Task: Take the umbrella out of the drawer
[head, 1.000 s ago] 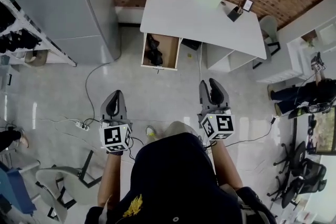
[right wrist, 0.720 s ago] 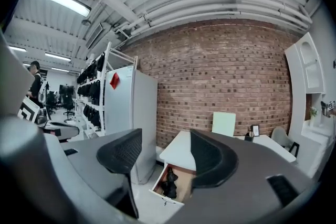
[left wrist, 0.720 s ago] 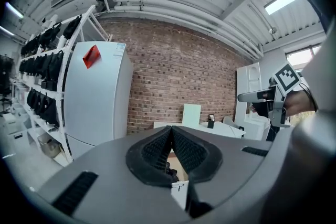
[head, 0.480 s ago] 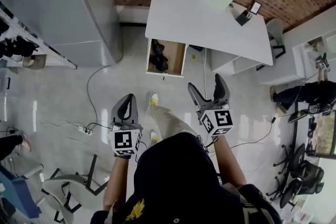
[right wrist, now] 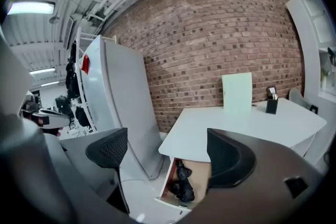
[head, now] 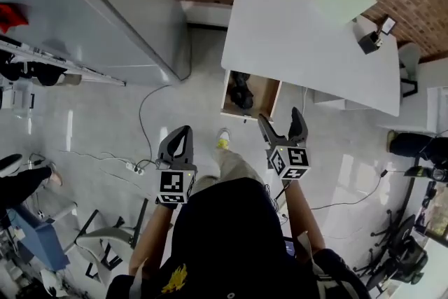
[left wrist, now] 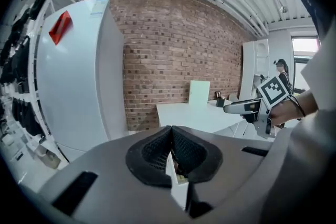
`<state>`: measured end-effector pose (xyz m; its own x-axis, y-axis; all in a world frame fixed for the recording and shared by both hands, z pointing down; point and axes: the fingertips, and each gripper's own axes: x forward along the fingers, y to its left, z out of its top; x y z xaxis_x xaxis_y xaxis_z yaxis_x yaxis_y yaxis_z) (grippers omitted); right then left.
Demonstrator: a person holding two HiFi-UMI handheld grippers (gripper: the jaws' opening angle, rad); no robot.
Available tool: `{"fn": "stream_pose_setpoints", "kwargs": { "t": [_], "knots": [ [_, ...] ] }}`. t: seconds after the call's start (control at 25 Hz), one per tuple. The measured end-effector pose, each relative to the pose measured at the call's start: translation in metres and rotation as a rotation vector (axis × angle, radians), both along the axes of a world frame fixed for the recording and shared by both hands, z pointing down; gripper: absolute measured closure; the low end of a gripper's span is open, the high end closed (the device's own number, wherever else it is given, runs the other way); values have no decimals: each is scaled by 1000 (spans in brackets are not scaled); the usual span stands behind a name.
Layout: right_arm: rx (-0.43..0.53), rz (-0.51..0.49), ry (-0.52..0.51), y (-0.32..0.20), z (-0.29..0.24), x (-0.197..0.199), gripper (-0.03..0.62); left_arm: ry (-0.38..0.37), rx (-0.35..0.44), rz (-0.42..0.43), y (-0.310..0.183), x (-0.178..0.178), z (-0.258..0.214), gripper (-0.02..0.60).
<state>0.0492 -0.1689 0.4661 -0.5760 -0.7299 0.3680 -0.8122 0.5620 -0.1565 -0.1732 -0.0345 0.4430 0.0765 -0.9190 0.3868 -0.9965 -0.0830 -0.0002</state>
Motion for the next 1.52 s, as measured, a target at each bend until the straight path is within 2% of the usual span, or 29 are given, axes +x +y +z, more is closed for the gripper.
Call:
{"fn": "stream_pose_setpoints", "kwargs": {
  "t": [0.2, 0.32, 0.44, 0.56, 0.8, 1.04, 1.28, 1.52],
  "knots": [
    [-62, -41, 50, -32, 48, -27, 134, 34, 16, 30, -67, -5, 15, 565],
    [-114, -57, 86, -46, 88, -53, 134, 57, 0, 80, -98, -17, 39, 565],
    [-182, -79, 113, -54, 149, -89, 134, 79, -33, 126, -120, -36, 79, 565],
    [-247, -99, 186, -66, 225, -105, 134, 103, -57, 165, -135, -43, 118, 565],
    [-338, -63, 283, -111, 361, -106, 134, 106, -82, 203, -162, -48, 176, 565],
    [-412, -77, 411, -131, 485, -101, 134, 127, -130, 172, -188, -56, 258, 565],
    [-400, -143, 454, -147, 559, -120, 134, 140, -171, 179, -202, -50, 329, 565],
    [-421, -157, 514, -156, 596, -135, 135, 168, -195, 173, -201, -41, 354, 565]
  ]
}}
